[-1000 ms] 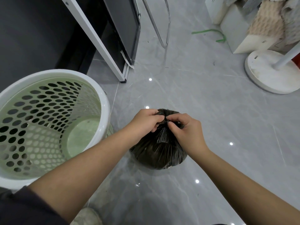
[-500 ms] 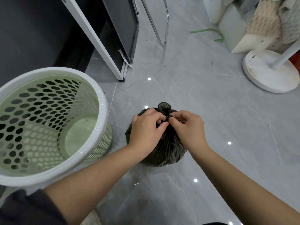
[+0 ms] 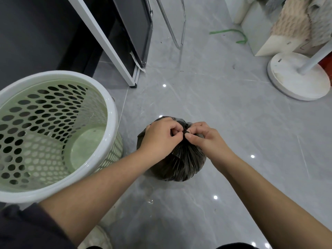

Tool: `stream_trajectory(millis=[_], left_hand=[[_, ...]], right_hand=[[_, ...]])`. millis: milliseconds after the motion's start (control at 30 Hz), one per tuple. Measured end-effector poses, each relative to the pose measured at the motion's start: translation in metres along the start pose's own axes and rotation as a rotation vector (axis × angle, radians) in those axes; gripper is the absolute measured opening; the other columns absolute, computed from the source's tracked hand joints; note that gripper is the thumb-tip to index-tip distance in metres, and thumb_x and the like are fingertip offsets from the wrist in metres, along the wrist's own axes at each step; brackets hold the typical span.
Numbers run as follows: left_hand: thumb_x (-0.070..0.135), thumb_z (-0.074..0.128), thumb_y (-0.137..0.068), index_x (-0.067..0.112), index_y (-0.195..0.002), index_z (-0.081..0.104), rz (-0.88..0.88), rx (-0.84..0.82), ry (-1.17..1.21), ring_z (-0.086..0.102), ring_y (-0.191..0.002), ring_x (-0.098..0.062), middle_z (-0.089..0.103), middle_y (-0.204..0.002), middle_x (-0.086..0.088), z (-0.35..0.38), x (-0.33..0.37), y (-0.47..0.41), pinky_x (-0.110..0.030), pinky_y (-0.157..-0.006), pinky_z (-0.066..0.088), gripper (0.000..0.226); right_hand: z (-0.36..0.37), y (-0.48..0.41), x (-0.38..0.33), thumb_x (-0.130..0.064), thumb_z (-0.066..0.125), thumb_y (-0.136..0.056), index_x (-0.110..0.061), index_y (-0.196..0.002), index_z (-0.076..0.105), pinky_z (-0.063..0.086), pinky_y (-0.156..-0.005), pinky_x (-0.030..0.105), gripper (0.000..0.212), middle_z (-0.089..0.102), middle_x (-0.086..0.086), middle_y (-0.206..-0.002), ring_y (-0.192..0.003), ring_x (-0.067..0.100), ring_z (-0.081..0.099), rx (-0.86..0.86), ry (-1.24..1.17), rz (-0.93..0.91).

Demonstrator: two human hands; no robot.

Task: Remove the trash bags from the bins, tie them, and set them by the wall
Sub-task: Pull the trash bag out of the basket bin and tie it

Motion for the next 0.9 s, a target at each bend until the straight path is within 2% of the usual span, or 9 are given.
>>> stream_trajectory(millis=[100, 200, 333, 467, 600, 667, 733, 800, 900], left_hand=[[0.026, 0.06, -0.074, 0.034, -0.068, 0.06, 0.035, -0.037, -0.028, 0.051, -0.063, -0.006, 0.058, -0.07, 0.009, 0.002, -0.001, 0.0, -0.045, -0.079, 0.05, 0.011], [0.018, 0.065, -0.078, 0.025, -0.075, 0.061, 0.045, 0.048, -0.029, 0.053, -0.062, -0.005, 0.058, -0.071, 0.011, -0.003, -0.002, 0.003, -0.034, -0.073, 0.05, 0.008], [0.02, 0.063, -0.08, 0.027, -0.079, 0.063, 0.142, 0.102, -0.083, 0.05, -0.061, 0.001, 0.057, -0.073, 0.015, -0.006, 0.005, 0.009, -0.039, -0.077, 0.048, 0.007], [0.026, 0.066, -0.08, 0.026, -0.089, 0.065, 0.159, 0.101, -0.148, 0.048, -0.066, 0.013, 0.052, -0.076, 0.021, -0.004, 0.006, 0.015, -0.03, -0.085, 0.04, 0.008], [0.028, 0.068, -0.08, 0.023, -0.087, 0.066, 0.074, 0.12, -0.123, 0.049, -0.063, 0.007, 0.058, -0.076, 0.016, 0.002, 0.005, 0.015, -0.028, -0.077, 0.045, 0.009], [0.026, 0.068, -0.081, 0.022, -0.087, 0.067, -0.015, 0.097, -0.064, 0.052, -0.062, 0.004, 0.062, -0.075, 0.014, 0.007, 0.002, 0.013, -0.019, -0.071, 0.046, 0.008], [0.023, 0.07, -0.081, 0.022, -0.084, 0.068, -0.12, 0.069, 0.047, 0.055, -0.061, 0.002, 0.062, -0.071, 0.015, 0.011, -0.004, 0.011, -0.011, -0.066, 0.046, 0.004], [0.02, 0.071, -0.081, 0.024, -0.079, 0.067, -0.215, 0.041, 0.157, 0.058, -0.058, 0.001, 0.064, -0.07, 0.012, 0.015, -0.011, 0.01, -0.012, -0.063, 0.048, 0.006], [0.016, 0.069, -0.082, 0.024, -0.073, 0.067, -0.331, 0.021, 0.251, 0.056, -0.046, 0.003, 0.067, -0.067, 0.006, 0.018, -0.017, 0.012, -0.007, -0.051, 0.043, 0.012]], right_hand=[[0.004, -0.001, 0.003, -0.01, 0.061, -0.089, -0.015, -0.07, 0.064, 0.04, -0.086, 0.019, 0.02, 0.049, -0.004, -0.105, -0.095, 0.006, 0.053, -0.066, -0.036, 0.042], [0.001, -0.002, 0.006, -0.013, 0.059, -0.09, -0.015, -0.073, 0.067, 0.041, -0.091, 0.022, 0.019, 0.053, -0.005, -0.107, -0.099, 0.006, 0.055, -0.005, -0.058, 0.066], [-0.002, -0.003, 0.009, -0.017, 0.06, -0.09, -0.017, -0.073, 0.069, 0.044, -0.081, 0.02, 0.018, 0.061, -0.002, -0.106, -0.095, 0.009, 0.06, 0.1, -0.088, 0.099], [-0.002, -0.001, 0.016, -0.021, 0.062, -0.089, -0.013, -0.08, 0.07, 0.047, -0.077, 0.024, 0.014, 0.066, 0.005, -0.102, -0.091, 0.015, 0.064, 0.095, -0.139, 0.173], [-0.002, 0.003, 0.016, -0.015, 0.063, -0.088, -0.011, -0.082, 0.071, 0.049, -0.062, 0.014, 0.011, 0.07, 0.004, -0.087, -0.077, 0.008, 0.066, 0.098, -0.189, 0.207], [-0.006, 0.005, 0.017, -0.014, 0.065, -0.087, -0.01, -0.08, 0.072, 0.047, -0.055, 0.011, 0.01, 0.07, 0.002, -0.078, -0.067, 0.005, 0.065, 0.134, -0.214, 0.216], [-0.01, 0.006, 0.017, -0.014, 0.066, -0.086, -0.011, -0.076, 0.071, 0.045, -0.052, 0.011, 0.011, 0.068, 0.001, -0.072, -0.062, 0.004, 0.062, 0.169, -0.214, 0.205], [-0.011, 0.007, 0.018, -0.015, 0.067, -0.085, -0.011, -0.074, 0.071, 0.044, -0.051, 0.011, 0.012, 0.067, 0.0, -0.072, -0.061, 0.003, 0.061, 0.178, -0.208, 0.194], [-0.01, 0.007, 0.019, -0.015, 0.068, -0.084, -0.014, -0.073, 0.072, 0.043, -0.054, 0.014, 0.013, 0.07, -0.002, -0.075, -0.065, 0.004, 0.062, 0.166, -0.196, 0.188]])
Point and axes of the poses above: each hand's wrist, its own y-axis away from the middle knuckle, its own z-axis out of the palm, x = y × z, the point moved 8 cm from there along -y, towards the middle knuckle
